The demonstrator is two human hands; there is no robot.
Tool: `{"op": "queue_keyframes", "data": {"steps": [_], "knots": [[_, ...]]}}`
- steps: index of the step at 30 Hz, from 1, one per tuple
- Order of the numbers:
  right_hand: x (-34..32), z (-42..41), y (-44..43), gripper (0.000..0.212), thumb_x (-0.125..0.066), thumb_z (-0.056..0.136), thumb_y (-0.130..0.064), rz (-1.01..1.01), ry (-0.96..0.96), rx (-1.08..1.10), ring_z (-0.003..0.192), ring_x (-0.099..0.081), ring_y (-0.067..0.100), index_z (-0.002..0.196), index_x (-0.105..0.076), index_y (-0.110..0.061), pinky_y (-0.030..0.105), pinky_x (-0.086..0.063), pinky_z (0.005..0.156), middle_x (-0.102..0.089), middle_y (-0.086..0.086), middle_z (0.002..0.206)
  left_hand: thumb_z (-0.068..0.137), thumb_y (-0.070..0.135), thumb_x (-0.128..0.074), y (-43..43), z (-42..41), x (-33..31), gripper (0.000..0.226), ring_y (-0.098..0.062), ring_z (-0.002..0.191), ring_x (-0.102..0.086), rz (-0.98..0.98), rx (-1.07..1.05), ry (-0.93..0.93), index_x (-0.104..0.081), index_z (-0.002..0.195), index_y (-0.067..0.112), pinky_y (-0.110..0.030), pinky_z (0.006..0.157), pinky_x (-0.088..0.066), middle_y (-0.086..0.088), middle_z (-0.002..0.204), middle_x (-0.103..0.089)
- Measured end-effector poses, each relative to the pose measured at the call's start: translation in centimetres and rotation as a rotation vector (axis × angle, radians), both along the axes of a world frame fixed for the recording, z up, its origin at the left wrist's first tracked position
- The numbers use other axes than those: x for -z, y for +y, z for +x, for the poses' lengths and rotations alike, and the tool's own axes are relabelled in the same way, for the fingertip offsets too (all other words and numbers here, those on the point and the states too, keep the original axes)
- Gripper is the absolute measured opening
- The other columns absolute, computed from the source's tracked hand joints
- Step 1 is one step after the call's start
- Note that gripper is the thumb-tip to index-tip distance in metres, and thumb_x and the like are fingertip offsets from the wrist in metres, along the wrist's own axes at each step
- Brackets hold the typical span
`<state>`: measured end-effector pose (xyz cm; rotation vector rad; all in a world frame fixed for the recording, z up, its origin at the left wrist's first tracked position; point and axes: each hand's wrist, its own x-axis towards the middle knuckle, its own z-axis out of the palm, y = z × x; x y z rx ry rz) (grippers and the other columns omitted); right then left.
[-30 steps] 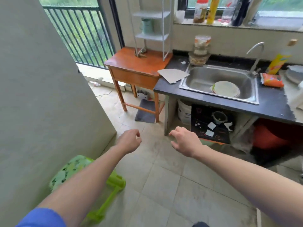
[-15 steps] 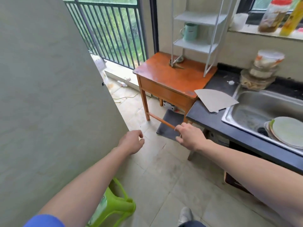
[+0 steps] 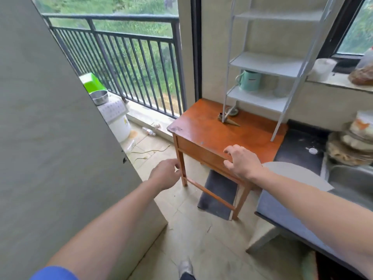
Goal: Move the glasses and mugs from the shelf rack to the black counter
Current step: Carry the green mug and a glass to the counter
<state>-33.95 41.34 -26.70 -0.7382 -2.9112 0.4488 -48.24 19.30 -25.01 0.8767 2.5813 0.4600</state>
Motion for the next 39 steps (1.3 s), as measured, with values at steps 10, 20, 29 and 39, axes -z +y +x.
{"op": "queue_keyframes", "data": {"steps": [10, 20, 29, 39], "knots": [[-3.2, -7.7, 9.6, 0.037, -0.056, 0.091, -0.035, -0.033, 0.106, 0.325, 0.106, -0.061, 0.023, 0.125, -0.056, -0.021, 0.038, -0.052, 0.084, -0.064, 0.003, 0.119, 0.087, 0.028, -0.053, 15.8, -13.5, -3.7, 0.015, -0.022, 0.085, -0.062, 0.087, 0.332, 0.05, -0.063, 0.095, 0.019, -0.035, 0.074, -0.053, -0.002, 0.092, -0.069], [-1.3, -11.2, 21.7, 0.045, -0.055, 0.093, -0.031, -0.103, 0.223, 0.565, 0.112, -0.059, 0.024, 0.134, -0.05, -0.014, 0.037, -0.048, 0.091, -0.061, 0.007, 0.127, 0.088, 0.021, -0.053, 32.7, -17.0, -2.1, 0.028, -0.032, 0.101, -0.058, 0.256, 0.422, 0.033, -0.06, 0.113, 0.009, -0.035, 0.079, -0.046, -0.012, 0.109, -0.064], [0.3, -16.8, 31.1, 0.06, -0.057, 0.093, -0.024, -0.211, 0.467, 0.741, 0.133, -0.045, 0.031, 0.146, -0.035, -0.007, 0.038, -0.038, 0.105, -0.046, 0.014, 0.148, 0.089, 0.016, -0.052, 42.9, -19.4, -0.5, 0.054, -0.033, 0.128, -0.044, 0.342, 0.518, 0.019, -0.037, 0.141, 0.01, -0.039, 0.102, -0.038, -0.013, 0.141, -0.042], [3.0, -19.7, 36.7, 0.061, -0.059, 0.09, -0.016, -0.439, 0.832, 0.779, 0.124, -0.045, 0.017, 0.145, -0.033, -0.021, 0.029, -0.035, 0.095, -0.048, -0.003, 0.138, 0.083, -0.003, -0.045, 53.0, -20.3, 1.3, 0.054, -0.03, 0.126, -0.038, 0.548, 0.247, -0.187, -0.037, 0.134, 0.011, -0.044, 0.106, -0.04, -0.01, 0.138, -0.038]]}}
